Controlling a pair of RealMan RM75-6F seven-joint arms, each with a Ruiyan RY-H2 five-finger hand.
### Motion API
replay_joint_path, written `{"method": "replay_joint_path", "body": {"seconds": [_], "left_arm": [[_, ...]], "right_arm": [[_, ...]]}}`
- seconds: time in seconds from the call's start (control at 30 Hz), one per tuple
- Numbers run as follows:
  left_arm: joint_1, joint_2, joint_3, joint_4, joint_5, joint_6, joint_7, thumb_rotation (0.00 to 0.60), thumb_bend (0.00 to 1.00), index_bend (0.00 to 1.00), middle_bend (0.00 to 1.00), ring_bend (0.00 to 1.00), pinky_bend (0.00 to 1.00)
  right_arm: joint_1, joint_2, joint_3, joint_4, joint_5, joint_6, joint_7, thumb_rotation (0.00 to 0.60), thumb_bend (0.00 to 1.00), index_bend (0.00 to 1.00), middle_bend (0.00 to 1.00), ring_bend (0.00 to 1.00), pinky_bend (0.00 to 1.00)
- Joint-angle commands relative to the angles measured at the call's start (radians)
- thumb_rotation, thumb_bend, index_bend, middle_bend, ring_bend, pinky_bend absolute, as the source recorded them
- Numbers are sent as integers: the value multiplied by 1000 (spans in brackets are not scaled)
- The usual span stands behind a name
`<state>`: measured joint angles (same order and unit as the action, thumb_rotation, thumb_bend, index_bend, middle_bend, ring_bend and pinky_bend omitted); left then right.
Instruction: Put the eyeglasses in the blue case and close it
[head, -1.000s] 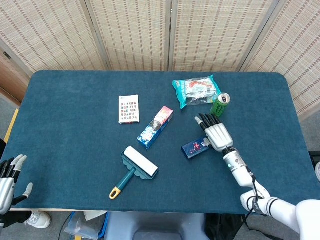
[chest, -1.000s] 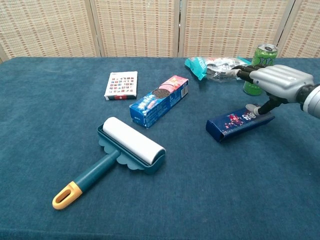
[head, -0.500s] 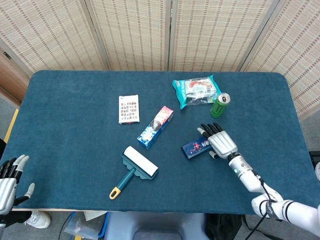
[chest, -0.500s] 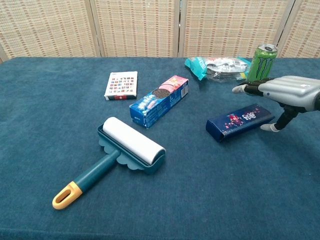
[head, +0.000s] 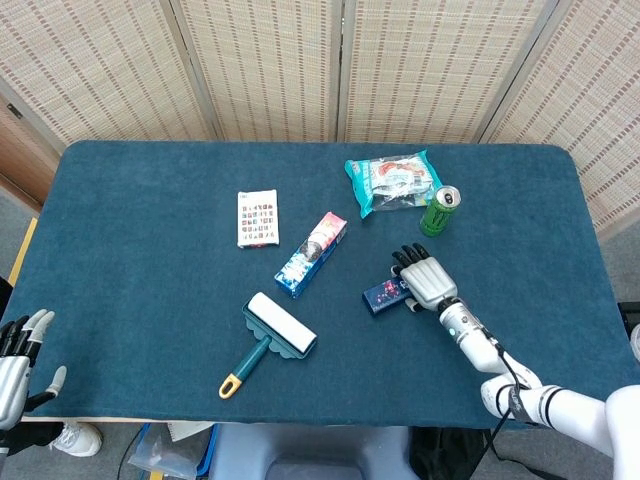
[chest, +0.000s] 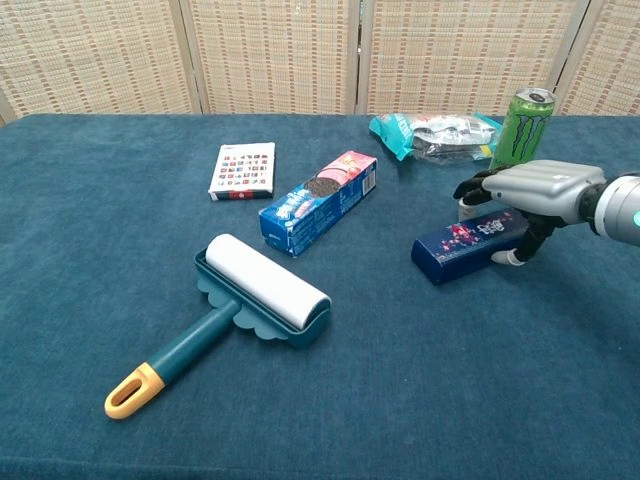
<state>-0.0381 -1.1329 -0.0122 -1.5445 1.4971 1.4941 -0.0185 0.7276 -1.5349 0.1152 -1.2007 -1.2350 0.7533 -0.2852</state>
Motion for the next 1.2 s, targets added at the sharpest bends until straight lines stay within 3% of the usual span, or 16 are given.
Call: {"method": "replay_joint_path", "body": {"seconds": [0.03, 0.2, 0.27, 0.33, 0.43, 0.6, 0.8, 1.03, 1.2], "left_arm": [[-1, 0, 0, -1, 1, -1, 1, 600, 382, 3, 0, 0, 0], [-1, 1, -1, -3, 0, -2, 3, 600, 382, 3, 0, 0, 0], [-2, 1, -1, -4, 0, -2, 5, 600, 382, 3, 0, 0, 0], [-4, 0, -2, -5, 1, -4, 7, 600, 382, 3, 0, 0, 0], [-6, -1, -2, -8, 5, -5, 9, 600, 382, 2, 0, 0, 0], [-14, 0, -5, -12, 8, -10, 10, 600, 382, 3, 0, 0, 0], [-26, 1, -14, -17, 9, -14, 12, 600, 382, 3, 0, 0, 0], [-52, -14, -29, -32, 7, -33, 44, 600, 382, 2, 0, 0, 0], [-67, -32, -41, -43, 12, -29, 71, 600, 382, 3, 0, 0, 0]], "right_arm": [[2, -8, -3, 12, -7, 4, 10, 600, 356, 497, 154, 0, 0], [1, -3, -13, 10, -14, 5, 20, 600, 333, 473, 147, 0, 0], [-2, 5, -17, -4, -17, 9, 26, 600, 280, 345, 119, 0, 0], [-8, 13, -19, -19, -19, 21, 27, 600, 220, 111, 85, 0, 0], [-26, 19, -25, -35, -29, 56, 34, 600, 202, 0, 77, 0, 0], [-79, 60, -33, -88, -53, 154, 53, 600, 201, 0, 61, 0, 0], [-201, 185, -54, -231, -103, 364, 56, 600, 212, 1, 70, 0, 0], [-391, 313, -112, -367, -175, 640, 51, 600, 271, 120, 156, 0, 0], [-500, 356, -140, -406, -200, 772, 65, 600, 280, 137, 162, 0, 0]]}}
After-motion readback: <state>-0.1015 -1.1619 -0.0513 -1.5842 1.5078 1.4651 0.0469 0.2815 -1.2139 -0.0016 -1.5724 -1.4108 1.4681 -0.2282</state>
